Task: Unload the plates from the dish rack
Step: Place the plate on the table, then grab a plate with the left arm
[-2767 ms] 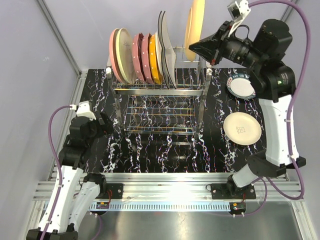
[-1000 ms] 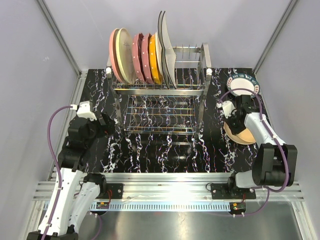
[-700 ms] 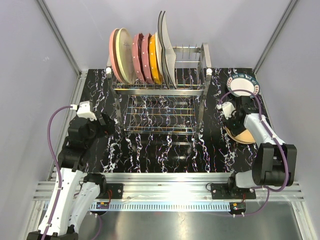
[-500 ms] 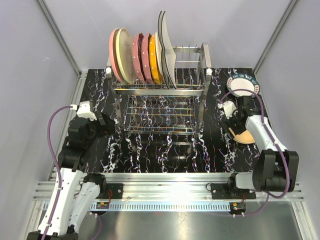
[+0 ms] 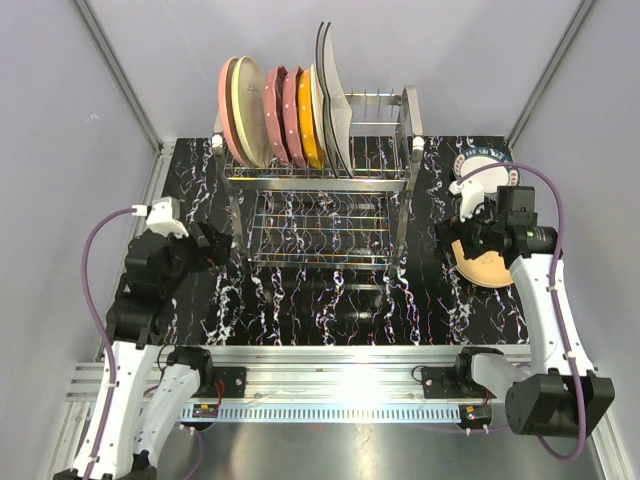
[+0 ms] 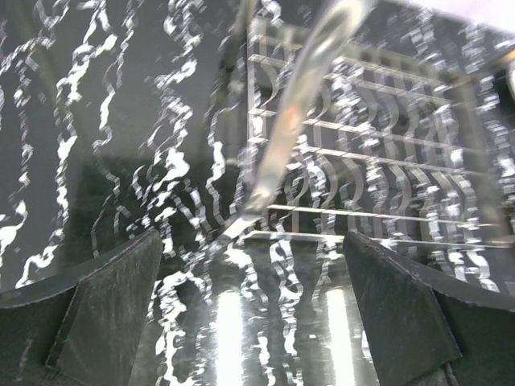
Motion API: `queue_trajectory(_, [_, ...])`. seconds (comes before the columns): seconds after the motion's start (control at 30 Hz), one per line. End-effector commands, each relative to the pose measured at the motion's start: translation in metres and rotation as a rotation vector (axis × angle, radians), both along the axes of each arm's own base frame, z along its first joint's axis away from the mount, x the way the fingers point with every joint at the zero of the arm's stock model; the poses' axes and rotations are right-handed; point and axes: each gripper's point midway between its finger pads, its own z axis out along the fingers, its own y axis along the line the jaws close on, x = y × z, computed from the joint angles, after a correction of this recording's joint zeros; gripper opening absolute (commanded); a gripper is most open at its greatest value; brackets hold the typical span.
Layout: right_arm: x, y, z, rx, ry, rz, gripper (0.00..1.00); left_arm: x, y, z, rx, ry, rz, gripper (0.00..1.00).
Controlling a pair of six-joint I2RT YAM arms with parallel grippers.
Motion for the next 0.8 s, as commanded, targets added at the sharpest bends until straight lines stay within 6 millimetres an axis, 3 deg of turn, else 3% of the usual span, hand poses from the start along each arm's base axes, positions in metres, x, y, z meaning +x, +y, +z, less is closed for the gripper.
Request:
queue_trajectory(0.0, [-0.005, 0.038, 0.032, 0.217, -0.053, 0.067, 1.00, -0.005, -0.016, 0.045, -0.086, -0.089, -0.063, 0.99])
queue_trajectory(0.1, [-0.005, 0.046, 0.036, 0.266, -0.073, 0.086, 1.00, -0.010, -0.023, 0.058, -0.109, -0.097, -0.086, 0.99])
queue_trajectory(0.3, [0.001, 0.046, 0.021, 0.283, -0.053, 0.066, 1.00, -0.019, -0.041, 0.078, -0.152, -0.085, -0.118, 0.99])
queue_trajectory(0.43, [0.000, 0.046, 0.024, 0.285, -0.066, 0.064, 1.00, -0.029, -0.063, 0.092, -0.170, -0.091, -0.174, 0.99])
queue_trajectory(0.77, [-0.001, 0.042, 0.019, 0.258, -0.088, 0.051, 1.00, -0.035, -0.108, 0.083, -0.147, -0.041, -0.230, 0.99])
